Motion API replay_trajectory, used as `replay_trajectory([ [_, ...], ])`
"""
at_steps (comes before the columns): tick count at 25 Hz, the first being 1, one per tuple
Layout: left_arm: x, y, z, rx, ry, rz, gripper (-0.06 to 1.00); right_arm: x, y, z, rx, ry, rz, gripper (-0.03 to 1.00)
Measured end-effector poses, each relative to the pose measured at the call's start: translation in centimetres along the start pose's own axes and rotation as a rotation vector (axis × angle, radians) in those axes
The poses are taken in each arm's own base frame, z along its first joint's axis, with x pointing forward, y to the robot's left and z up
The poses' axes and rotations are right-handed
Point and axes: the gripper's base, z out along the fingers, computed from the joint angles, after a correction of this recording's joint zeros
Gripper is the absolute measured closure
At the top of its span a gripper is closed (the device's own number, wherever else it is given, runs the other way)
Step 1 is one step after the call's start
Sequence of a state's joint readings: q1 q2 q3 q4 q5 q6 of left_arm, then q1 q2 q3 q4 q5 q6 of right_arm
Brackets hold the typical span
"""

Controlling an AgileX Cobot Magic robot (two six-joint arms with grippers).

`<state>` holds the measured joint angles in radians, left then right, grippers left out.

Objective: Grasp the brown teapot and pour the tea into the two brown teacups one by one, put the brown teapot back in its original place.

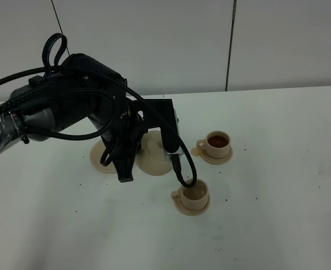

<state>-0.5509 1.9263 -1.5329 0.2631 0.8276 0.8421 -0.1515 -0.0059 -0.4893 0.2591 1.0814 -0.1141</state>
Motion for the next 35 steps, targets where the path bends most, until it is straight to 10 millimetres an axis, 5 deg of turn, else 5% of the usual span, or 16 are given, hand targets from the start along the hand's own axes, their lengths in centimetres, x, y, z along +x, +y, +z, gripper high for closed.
replay_trajectory([
  [35,-2.1,-0.4,0.3,-0.081,-0.01,0.373,0.78,0.0,0.0,0.0,0.0,0.0,0.0,0.64],
])
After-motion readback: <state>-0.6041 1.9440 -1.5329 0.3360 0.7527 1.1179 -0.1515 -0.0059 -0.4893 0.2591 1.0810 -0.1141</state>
